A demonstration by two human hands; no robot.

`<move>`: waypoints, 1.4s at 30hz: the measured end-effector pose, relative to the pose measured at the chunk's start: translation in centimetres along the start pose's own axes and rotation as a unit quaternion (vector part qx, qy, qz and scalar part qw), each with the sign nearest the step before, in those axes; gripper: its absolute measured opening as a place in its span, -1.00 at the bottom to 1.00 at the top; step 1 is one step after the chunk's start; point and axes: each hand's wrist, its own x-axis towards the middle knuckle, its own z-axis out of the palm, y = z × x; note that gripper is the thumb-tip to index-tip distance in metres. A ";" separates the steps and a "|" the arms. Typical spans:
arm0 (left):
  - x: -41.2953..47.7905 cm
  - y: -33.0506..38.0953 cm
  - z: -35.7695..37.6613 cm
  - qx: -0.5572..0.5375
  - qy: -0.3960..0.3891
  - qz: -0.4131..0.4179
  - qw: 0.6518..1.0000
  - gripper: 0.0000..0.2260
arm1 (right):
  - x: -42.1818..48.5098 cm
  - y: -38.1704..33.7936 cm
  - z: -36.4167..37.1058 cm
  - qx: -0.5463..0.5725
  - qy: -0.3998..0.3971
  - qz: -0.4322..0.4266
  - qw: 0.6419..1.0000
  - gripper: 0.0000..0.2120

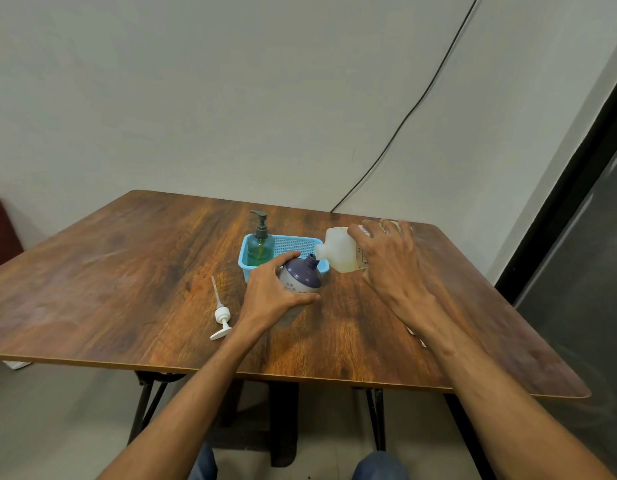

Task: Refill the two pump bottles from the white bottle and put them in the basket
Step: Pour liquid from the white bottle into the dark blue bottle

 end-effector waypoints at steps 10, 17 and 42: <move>0.0 0.0 0.0 0.002 -0.007 -0.001 1.000 -0.22 | 0.0 0.0 -0.2 -0.007 -0.001 -0.003 1.000 -0.29; 0.1 0.0 0.1 0.001 -0.006 -0.002 1.000 -0.23 | 0.2 0.0 -0.3 -0.015 -0.003 -0.006 1.000 -0.25; 0.2 -0.4 0.3 -0.005 0.001 0.003 1.000 -0.22 | 0.3 -0.1 -0.2 -0.028 -0.012 -0.011 0.999 -0.24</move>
